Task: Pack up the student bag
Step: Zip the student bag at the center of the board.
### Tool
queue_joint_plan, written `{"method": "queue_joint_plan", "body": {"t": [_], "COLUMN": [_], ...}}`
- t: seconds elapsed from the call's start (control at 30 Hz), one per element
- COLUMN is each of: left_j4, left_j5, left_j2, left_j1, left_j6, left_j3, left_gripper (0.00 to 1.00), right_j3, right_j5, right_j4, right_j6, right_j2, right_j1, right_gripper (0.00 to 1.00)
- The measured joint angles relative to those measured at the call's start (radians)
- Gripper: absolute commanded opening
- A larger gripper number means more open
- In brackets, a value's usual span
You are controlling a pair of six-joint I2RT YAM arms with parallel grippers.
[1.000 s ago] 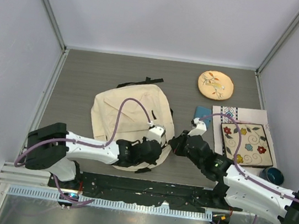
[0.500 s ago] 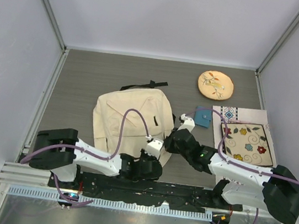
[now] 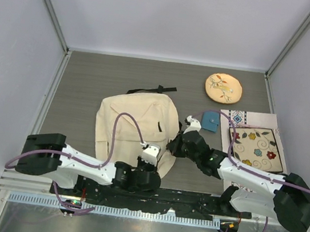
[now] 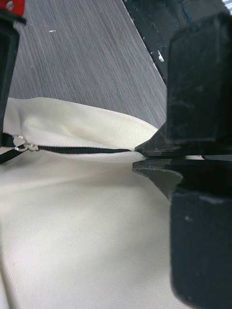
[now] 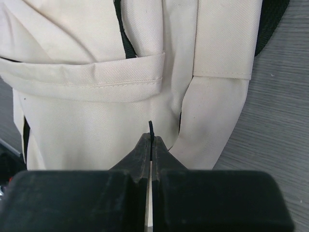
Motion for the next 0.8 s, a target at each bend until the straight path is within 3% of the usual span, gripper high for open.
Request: {"method": "queue_joint_plan", "body": {"t": [0.2, 0.53, 0.63, 0.67, 0.8], "left_j4": [0.004, -0.012, -0.027, -0.031, -0.084], "left_j5": [-0.005, -0.005, -0.005, -0.007, -0.011], "left_j2": [-0.182, -0.37, -0.39, -0.393, -0.388], "left_j1": [-0.001, -0.003, -0.003, -0.003, -0.01], "left_j6": [-0.011, 0.001, 0.001, 0.0, 0.006], "left_j3": [-0.11, -0.196, -0.198, -0.198, -0.182], "left_gripper": [0.0, 0.0, 0.27, 0.46, 0.73], "right_j3": [-0.034, -0.006, -0.006, -0.006, -0.008], "right_j5": [-0.01, -0.052, -0.057, -0.053, 0.011], "right_j4": [0.018, 0.072, 0.084, 0.085, 0.062], "right_j6": [0.021, 0.026, 0.026, 0.024, 0.015], "right_j2": [-0.058, -0.002, 0.001, -0.001, -0.018], "right_j1": [0.015, 0.025, 0.029, 0.031, 0.029], "right_gripper": [0.01, 0.01, 0.01, 0.01, 0.01]}}
